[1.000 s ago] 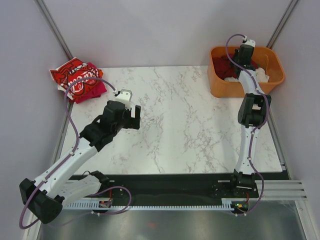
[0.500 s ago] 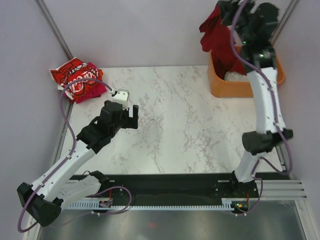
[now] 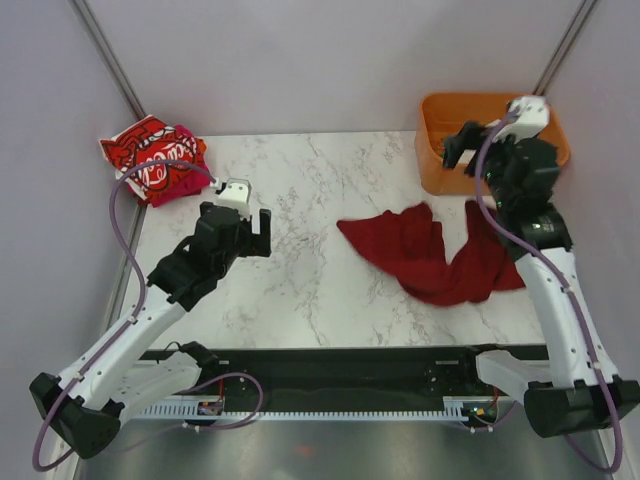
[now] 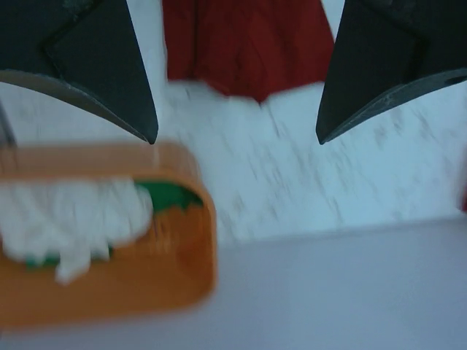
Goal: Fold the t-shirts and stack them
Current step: Move the tshirt to the center of the board, then flatten the tshirt out
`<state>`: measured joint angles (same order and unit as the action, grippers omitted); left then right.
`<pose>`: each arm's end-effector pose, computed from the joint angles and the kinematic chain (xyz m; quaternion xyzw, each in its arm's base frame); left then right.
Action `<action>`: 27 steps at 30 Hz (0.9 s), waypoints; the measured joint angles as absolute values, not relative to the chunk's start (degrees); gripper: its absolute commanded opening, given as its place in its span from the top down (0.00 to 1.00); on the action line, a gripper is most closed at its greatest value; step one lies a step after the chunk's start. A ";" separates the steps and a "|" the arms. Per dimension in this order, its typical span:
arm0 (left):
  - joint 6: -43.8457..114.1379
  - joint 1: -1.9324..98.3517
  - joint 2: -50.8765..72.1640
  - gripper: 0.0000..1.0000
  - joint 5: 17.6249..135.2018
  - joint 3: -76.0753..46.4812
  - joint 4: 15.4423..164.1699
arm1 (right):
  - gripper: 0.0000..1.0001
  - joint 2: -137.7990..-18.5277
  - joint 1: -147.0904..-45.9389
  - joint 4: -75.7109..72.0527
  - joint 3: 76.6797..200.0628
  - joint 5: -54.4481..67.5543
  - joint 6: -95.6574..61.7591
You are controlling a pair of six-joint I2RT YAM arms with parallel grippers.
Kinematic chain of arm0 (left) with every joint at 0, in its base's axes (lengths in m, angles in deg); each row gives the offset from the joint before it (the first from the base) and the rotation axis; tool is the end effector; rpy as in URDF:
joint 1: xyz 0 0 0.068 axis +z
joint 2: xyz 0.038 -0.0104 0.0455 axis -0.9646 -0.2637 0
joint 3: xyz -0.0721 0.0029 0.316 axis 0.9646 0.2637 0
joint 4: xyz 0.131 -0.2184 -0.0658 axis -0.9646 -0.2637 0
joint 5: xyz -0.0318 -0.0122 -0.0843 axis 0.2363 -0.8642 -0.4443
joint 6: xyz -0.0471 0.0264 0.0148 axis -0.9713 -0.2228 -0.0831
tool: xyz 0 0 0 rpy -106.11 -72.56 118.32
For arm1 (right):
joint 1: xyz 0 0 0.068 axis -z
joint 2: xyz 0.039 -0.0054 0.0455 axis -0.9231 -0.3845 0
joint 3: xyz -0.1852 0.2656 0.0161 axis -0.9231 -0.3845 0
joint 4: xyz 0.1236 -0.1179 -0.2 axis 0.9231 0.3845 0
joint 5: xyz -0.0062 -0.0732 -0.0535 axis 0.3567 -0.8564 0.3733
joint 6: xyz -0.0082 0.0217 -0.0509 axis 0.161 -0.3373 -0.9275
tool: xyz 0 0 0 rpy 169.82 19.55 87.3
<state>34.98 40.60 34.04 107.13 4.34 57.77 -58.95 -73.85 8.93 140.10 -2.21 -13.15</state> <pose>0.1463 -0.0813 0.3744 0.0667 0.8479 -0.0398 0.5244 0.2033 0.0223 0.5247 0.0318 0.6803 0.1021 0.7250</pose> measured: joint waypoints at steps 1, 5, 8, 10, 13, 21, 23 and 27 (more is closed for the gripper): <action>34.98 40.60 33.78 0.00 107.13 4.36 57.77 | 0.02 -59.41 -73.91 12.10 134.24 -3.74 -12.17; 34.96 40.60 32.38 0.01 106.80 4.51 57.79 | 0.02 -61.31 -73.80 27.31 125.39 -8.62 -10.03; 34.78 40.60 29.67 0.01 104.79 4.36 57.73 | 0.02 -59.25 -73.80 29.17 126.09 -8.97 -8.45; 34.02 40.43 25.63 0.02 102.61 3.40 57.20 | 0.02 -56.92 -73.80 29.30 125.94 -8.40 -7.16; 31.35 39.79 17.78 0.03 99.35 0.51 56.20 | 0.02 -53.81 -73.80 28.25 122.79 -6.93 -5.22; 25.38 32.71 -6.79 0.08 94.48 -18.61 54.84 | 0.02 -55.93 -73.80 29.45 111.80 -6.37 -1.07; 24.31 31.47 -14.22 0.10 92.93 -27.01 55.02 | 0.02 -54.25 -73.80 29.78 110.94 -7.46 0.55; 21.97 30.13 -28.21 0.12 89.01 -41.45 57.09 | 0.02 -46.25 -73.26 29.50 111.03 -11.07 4.16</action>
<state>21.97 30.13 -28.21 89.01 -41.45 57.09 -46.25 -73.26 29.50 111.03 -11.07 4.16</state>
